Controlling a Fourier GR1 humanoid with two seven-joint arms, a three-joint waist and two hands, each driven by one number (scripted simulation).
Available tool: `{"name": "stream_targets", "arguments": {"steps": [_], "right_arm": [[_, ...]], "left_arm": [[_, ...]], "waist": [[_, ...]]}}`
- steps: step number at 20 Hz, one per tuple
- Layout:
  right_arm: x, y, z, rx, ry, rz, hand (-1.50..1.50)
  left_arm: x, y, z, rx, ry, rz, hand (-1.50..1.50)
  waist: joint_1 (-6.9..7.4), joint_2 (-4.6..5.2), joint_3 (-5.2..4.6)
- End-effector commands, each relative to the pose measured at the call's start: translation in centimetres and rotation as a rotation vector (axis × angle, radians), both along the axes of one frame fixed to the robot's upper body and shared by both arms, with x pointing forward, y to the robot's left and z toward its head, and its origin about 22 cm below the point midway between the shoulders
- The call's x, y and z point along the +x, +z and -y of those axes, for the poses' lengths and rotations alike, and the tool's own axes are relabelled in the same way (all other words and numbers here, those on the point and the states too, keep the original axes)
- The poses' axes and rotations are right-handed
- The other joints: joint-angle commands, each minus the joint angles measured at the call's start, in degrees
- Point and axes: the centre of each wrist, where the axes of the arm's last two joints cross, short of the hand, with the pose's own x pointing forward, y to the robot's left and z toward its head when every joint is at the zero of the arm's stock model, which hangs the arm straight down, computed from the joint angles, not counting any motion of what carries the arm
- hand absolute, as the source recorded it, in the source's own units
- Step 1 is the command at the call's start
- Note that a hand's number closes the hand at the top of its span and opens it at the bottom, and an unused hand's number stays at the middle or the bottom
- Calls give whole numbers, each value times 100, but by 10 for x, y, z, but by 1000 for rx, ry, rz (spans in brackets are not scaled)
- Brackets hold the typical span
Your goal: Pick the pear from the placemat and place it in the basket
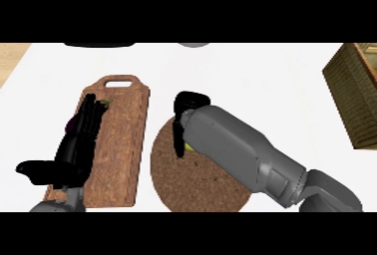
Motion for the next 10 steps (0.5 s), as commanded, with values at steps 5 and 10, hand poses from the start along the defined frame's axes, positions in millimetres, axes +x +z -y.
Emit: {"name": "stream_targets", "arguments": {"steps": [5, 10], "right_arm": [[-8, -6, -5, -66, -73, -15, -150], [-20, -28, 0, -77, -91, -49, -150]], "left_arm": [[6, 5, 13, 7, -20, 6, 0], [-10, -3, 7, 0, -13, 25, 0]], "waist": [[22, 5, 0], [48, 1, -1]]}}
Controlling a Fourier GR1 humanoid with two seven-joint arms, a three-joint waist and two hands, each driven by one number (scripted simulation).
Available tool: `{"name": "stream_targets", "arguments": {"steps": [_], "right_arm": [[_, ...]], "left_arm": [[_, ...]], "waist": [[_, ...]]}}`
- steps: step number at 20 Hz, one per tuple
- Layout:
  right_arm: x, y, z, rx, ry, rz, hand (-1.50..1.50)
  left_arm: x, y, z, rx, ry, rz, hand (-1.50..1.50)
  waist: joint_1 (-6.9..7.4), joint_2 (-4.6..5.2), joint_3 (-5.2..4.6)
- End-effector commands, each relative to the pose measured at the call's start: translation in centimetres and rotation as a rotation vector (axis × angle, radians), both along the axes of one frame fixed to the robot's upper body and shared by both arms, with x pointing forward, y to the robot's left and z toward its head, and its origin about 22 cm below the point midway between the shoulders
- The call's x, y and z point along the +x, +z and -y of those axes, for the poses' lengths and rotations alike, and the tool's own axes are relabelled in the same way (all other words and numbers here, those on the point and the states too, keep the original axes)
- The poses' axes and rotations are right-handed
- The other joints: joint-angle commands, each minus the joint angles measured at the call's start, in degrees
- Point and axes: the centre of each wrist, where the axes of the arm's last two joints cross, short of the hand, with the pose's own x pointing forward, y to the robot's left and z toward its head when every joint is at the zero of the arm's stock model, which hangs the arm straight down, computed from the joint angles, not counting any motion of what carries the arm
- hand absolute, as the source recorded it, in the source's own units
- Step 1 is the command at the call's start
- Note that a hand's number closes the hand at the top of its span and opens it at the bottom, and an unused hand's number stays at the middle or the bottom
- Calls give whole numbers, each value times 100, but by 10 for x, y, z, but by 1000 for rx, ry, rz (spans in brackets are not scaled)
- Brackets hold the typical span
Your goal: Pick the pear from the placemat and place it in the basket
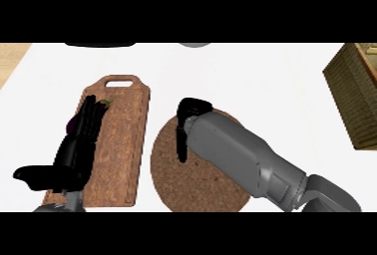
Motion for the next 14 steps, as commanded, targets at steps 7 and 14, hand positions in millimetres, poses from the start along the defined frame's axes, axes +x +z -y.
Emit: {"name": "stream_targets", "arguments": {"steps": [7, 14], "right_arm": [[-8, -20, 4, -84, 78, -92, 150], [-10, -21, 4, -86, 130, -68, 150]], "left_arm": [[-8, -2, 1, -5, 4, -7, 0], [-1, -5, -5, -4, 0, -19, 0]], "waist": [[14, 6, 0], [-40, 2, 1]]}}
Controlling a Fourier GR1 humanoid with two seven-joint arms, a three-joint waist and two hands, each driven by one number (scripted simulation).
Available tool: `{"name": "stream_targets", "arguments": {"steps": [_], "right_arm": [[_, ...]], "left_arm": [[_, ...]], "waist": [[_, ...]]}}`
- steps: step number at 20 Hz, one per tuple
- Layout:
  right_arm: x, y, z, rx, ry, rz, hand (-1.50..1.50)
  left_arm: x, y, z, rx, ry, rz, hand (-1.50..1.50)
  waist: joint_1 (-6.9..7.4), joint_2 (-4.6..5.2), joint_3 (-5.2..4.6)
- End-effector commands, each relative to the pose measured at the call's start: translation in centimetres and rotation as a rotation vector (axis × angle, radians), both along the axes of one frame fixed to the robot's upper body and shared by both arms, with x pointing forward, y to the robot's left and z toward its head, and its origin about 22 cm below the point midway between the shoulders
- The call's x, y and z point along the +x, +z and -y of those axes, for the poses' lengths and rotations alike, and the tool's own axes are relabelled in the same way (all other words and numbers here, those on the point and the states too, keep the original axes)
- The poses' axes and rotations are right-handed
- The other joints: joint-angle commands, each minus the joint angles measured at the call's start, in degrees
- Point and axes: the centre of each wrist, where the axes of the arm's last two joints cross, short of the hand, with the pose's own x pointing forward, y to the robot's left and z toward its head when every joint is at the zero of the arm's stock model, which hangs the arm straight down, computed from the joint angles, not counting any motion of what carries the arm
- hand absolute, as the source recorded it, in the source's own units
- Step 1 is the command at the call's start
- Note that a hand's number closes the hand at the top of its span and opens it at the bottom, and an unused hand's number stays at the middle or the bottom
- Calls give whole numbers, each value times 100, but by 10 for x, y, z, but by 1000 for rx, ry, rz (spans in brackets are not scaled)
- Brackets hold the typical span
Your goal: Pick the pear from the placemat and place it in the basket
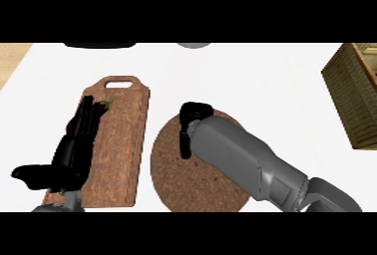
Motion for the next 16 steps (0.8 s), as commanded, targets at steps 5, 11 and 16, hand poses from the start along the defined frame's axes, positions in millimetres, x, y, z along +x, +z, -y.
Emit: {"name": "stream_targets", "arguments": {"steps": [5, 11, 16], "right_arm": [[-14, 2, -14, -67, 39, -11, 150], [95, 49, 221, -176, -873, 304, 150], [104, 90, 292, -267, -1200, 519, 150]], "left_arm": [[8, -11, 1, -12, -24, -2, 0], [5, 5, -5, -2, 23, 16, 0], [10, 15, 5, -1, -44, 59, 0]], "waist": [[31, 54, 3], [-243, 247, 20], [329, 365, 13]]}}
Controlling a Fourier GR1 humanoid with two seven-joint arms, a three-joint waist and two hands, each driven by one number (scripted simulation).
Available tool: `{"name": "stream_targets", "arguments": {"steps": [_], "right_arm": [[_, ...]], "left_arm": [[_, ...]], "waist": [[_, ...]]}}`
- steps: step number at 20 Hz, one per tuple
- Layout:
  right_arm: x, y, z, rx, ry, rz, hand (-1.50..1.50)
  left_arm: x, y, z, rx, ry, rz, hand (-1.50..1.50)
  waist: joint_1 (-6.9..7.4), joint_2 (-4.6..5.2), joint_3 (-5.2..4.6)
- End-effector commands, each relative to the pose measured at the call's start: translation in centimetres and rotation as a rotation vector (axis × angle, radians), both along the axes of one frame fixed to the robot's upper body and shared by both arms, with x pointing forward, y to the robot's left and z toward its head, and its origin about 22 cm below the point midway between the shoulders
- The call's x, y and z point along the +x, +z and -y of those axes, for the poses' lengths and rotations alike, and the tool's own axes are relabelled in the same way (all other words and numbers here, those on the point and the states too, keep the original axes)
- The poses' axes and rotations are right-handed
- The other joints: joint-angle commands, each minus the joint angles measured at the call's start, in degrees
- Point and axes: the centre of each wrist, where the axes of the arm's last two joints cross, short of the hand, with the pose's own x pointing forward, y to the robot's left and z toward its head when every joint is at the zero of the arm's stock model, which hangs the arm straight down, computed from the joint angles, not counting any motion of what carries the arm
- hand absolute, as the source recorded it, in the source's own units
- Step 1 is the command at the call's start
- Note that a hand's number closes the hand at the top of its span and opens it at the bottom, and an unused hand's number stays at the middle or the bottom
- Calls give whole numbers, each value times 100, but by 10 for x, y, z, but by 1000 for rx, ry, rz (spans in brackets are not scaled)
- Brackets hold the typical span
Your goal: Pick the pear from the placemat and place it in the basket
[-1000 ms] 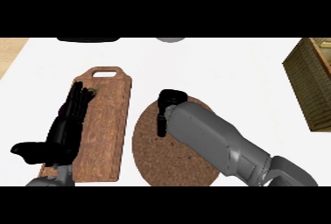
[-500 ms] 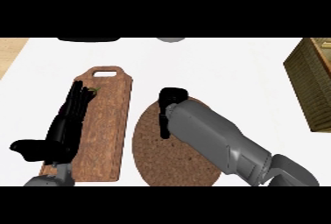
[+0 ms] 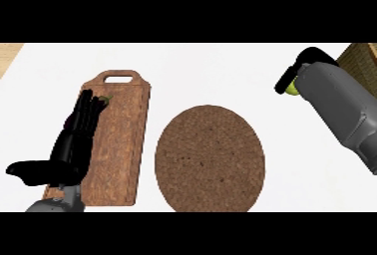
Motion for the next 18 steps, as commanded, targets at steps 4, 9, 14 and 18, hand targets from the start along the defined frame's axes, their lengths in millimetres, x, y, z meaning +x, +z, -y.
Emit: {"name": "stream_targets", "arguments": {"steps": [4, 9, 14, 18], "right_arm": [[9, 56, 70, -126, -459, 351, 150], [16, 105, 65, -210, -487, 661, 150], [21, 136, 52, -290, -505, 849, 150], [21, 166, 45, -316, -529, 912, 150]], "left_arm": [[2, 7, 15, 2, -84, 32, 0], [10, 9, 19, 23, -110, 22, 0], [13, 10, 30, 6, -134, 14, 0], [13, 8, 27, 13, -120, 16, 0]], "waist": [[533, 83, 1], [645, 82, -11], [689, 73, -18], [667, 53, -28]]}}
